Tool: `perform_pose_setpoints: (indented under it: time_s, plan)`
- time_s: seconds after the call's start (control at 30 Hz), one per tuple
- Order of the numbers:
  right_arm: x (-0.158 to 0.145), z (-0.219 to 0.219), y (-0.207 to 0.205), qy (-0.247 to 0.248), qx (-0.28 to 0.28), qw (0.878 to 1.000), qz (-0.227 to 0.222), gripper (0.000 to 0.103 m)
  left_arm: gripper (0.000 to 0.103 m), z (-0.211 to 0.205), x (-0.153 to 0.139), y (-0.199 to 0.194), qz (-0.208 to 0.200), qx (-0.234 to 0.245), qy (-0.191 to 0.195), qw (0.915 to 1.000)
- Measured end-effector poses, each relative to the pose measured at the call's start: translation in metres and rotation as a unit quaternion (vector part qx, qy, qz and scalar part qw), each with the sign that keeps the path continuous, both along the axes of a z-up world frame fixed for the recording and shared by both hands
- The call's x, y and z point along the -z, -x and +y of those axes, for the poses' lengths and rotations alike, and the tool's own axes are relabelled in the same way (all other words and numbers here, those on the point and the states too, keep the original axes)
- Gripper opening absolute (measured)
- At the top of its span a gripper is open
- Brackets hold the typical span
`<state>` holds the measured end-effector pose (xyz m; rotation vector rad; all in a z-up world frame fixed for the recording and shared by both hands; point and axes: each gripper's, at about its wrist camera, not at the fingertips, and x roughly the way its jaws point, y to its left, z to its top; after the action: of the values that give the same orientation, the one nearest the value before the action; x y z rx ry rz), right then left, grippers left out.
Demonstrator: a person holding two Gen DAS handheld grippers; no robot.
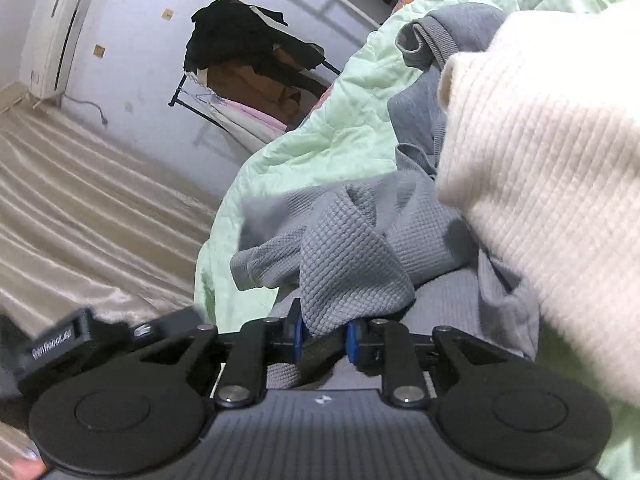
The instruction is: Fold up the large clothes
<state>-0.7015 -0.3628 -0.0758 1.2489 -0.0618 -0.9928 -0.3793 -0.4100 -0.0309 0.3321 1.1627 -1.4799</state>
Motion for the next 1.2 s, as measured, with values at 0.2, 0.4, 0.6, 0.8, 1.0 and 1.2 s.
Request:
perform_pose_setpoints:
  time_s: [0.2, 0.4, 0.6, 0.8, 1.0, 1.2]
  plan:
    - [-0.008, 0.003, 0.012, -0.019, 0.015, 1.000, 0.012, 0.062, 0.092, 0.022, 0.033, -0.007, 0.018, -0.015, -0.050, 0.9985]
    - [-0.007, -0.026, -0.006, -0.066, 0.002, 0.995, 0.081, 0.073, 0.092, 0.025, 0.049, 0.014, 0.016, 0.010, -0.051, 0.9985]
    - [-0.033, -0.044, -0.018, 0.032, -0.023, 0.993, 0.115, 0.015, 0.092, 0.029, 0.038, 0.015, 0.027, 0.001, -0.036, 0.9990]
    - [-0.041, -0.002, -0.009, -0.004, -0.034, 0.962, 0.272, 0.027, 0.092, 0.030, 0.043, 0.009, 0.020, -0.006, -0.051, 0.9985]
    - [-0.071, 0.025, -0.005, 0.034, -0.052, 0.946, 0.317, 0.057, 0.095, 0.029, 0.057, 0.008, 0.014, -0.007, -0.065, 0.9977]
    - [-0.099, -0.014, -0.054, 0.108, -0.151, 0.915, 0.358, 0.067, 0.099, 0.028, 0.059, 0.015, -0.001, 0.000, -0.057, 0.9984]
